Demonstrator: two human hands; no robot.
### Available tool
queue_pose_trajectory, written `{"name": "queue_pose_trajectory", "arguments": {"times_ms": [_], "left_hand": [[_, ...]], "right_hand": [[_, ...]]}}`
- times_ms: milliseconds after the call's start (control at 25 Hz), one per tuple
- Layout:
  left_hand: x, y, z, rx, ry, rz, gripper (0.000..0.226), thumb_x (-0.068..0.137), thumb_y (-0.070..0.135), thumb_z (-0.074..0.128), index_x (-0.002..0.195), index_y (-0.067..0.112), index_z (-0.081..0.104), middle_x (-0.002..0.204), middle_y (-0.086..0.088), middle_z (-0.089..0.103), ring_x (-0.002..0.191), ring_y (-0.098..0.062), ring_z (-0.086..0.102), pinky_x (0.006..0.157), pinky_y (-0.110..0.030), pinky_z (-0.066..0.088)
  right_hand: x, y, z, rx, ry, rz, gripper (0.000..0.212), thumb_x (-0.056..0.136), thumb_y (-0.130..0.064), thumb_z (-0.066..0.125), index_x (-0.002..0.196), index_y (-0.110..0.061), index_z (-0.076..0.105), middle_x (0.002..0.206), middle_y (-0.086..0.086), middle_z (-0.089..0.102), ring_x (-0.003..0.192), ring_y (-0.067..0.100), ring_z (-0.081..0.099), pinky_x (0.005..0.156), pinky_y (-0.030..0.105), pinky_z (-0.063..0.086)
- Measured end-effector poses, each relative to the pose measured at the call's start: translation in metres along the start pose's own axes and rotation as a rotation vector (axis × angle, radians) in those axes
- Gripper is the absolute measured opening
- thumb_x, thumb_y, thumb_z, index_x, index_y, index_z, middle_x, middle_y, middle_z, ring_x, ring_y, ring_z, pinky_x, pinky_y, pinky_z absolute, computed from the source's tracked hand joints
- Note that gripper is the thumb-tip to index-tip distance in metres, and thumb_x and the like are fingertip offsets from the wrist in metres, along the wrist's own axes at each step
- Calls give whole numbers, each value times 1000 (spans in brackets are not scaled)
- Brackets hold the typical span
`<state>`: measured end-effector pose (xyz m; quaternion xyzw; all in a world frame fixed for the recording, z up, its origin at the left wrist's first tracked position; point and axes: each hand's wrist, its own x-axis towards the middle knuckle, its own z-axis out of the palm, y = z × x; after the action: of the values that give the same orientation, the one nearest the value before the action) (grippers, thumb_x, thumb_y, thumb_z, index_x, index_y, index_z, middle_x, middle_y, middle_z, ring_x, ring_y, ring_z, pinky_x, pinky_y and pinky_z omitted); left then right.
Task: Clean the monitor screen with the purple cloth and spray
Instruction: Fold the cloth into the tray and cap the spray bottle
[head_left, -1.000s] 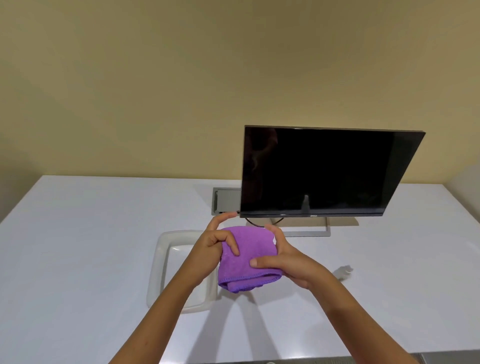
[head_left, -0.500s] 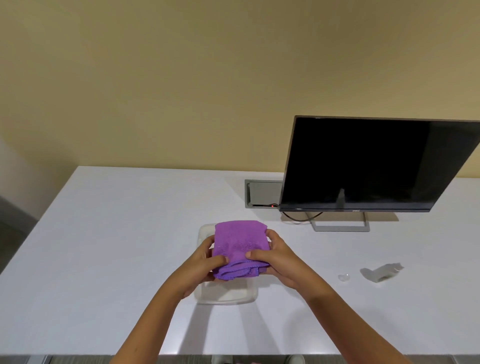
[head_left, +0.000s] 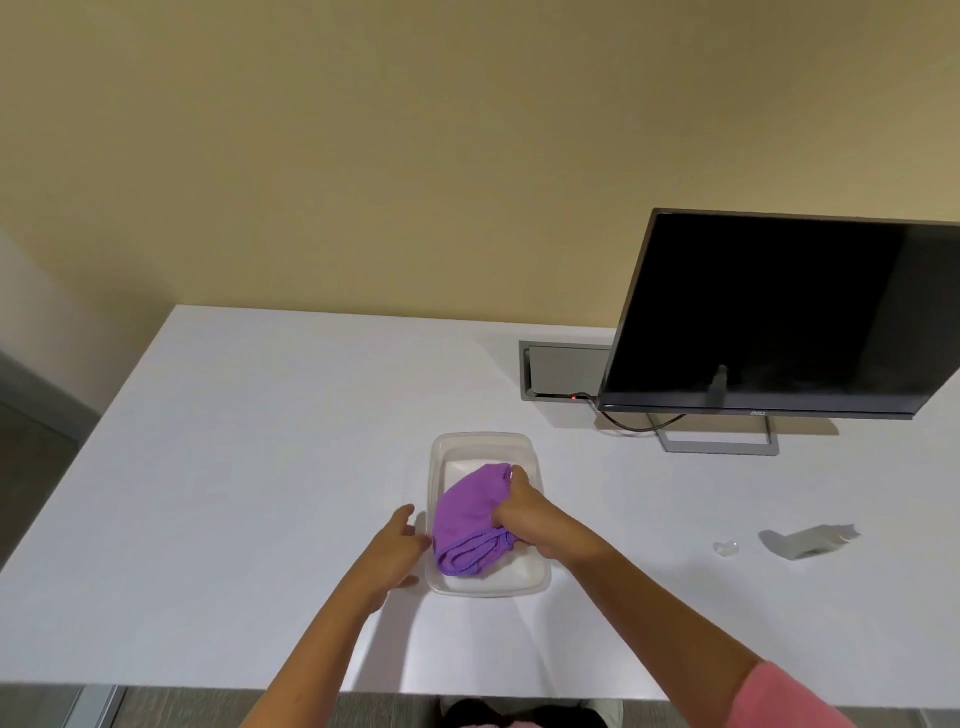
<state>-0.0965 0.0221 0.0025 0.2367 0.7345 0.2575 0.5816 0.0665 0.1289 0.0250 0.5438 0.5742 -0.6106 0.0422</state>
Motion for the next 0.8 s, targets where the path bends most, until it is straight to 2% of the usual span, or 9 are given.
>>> {"name": "queue_pose_trajectory", "arguments": {"times_ms": [80, 160, 240, 360, 440, 520, 600, 720, 800], "left_hand": [[1, -3, 0, -34, -41, -10, 56, 92, 7, 46, 144, 20, 30, 130, -9, 53, 107, -28, 59, 79, -39, 57], [4, -4, 0, -29, -54, 7, 52, 89, 1, 43, 136, 23, 40, 116, -7, 61, 100, -27, 64, 75, -38, 59], [4, -3, 0, -10, -58, 9, 50, 87, 0, 42, 130, 25, 44, 112, -7, 63, 98, -26, 65, 73, -36, 59], [4, -3, -1, 1, -55, 14, 47, 87, 0, 42, 125, 28, 46, 109, -4, 65, 95, -23, 66, 70, -33, 59], [5, -2, 0, 2, -46, 20, 44, 87, 1, 42, 119, 30, 48, 103, 0, 66, 91, -19, 67, 66, -31, 59], [6, -1, 1, 3, -34, 23, 44, 87, 0, 41, 117, 31, 49, 99, 3, 66, 87, -17, 67, 62, -28, 58], [6, 0, 1, -5, -30, 25, 44, 86, -1, 41, 118, 29, 49, 99, 3, 65, 87, -16, 66, 59, -27, 56], [6, 1, 2, -16, -26, 21, 46, 85, -3, 41, 118, 29, 49, 98, 2, 65, 88, -17, 67, 62, -28, 58], [6, 1, 3, -20, -20, 19, 47, 84, -4, 40, 115, 30, 50, 96, 2, 65, 86, -18, 67, 65, -31, 59]], "right_hand": [[5, 5, 15, -46, 25, 55, 81, 92, -2, 43, 151, -13, -12, 143, 11, 34, 116, 25, 47, 86, 29, 48], [12, 11, 29, -109, 65, 92, 81, 95, -3, 44, 149, -10, -16, 147, 13, 30, 125, 28, 44, 98, 33, 45], [15, 15, 38, -351, 68, 133, 77, 99, -9, 44, 149, -5, -15, 148, 15, 33, 129, 28, 44, 103, 33, 40], [13, 13, 44, -977, 128, 107, 59, 101, -14, 42, 149, 0, 11, 146, 15, 40, 131, 29, 44, 107, 35, 37], [12, 7, 42, -1203, 243, 31, 46, 96, -7, 51, 139, -2, 38, 137, 15, 47, 126, 28, 48, 103, 32, 40], [13, -1, 38, -1249, 334, -35, 37, 90, -6, 59, 126, -4, 53, 129, 14, 49, 118, 27, 50, 93, 30, 45], [17, -3, 36, -1295, 378, -128, 31, 87, -7, 61, 118, -5, 58, 125, 14, 47, 114, 28, 48, 86, 31, 46], [26, 6, 35, -1315, 247, -254, 27, 89, -8, 60, 115, -4, 59, 128, 15, 45, 116, 32, 45, 88, 36, 45], [30, 16, 36, -1177, 113, -260, 39, 91, -17, 61, 127, -5, 50, 133, 15, 43, 117, 34, 47, 88, 39, 48]]}}
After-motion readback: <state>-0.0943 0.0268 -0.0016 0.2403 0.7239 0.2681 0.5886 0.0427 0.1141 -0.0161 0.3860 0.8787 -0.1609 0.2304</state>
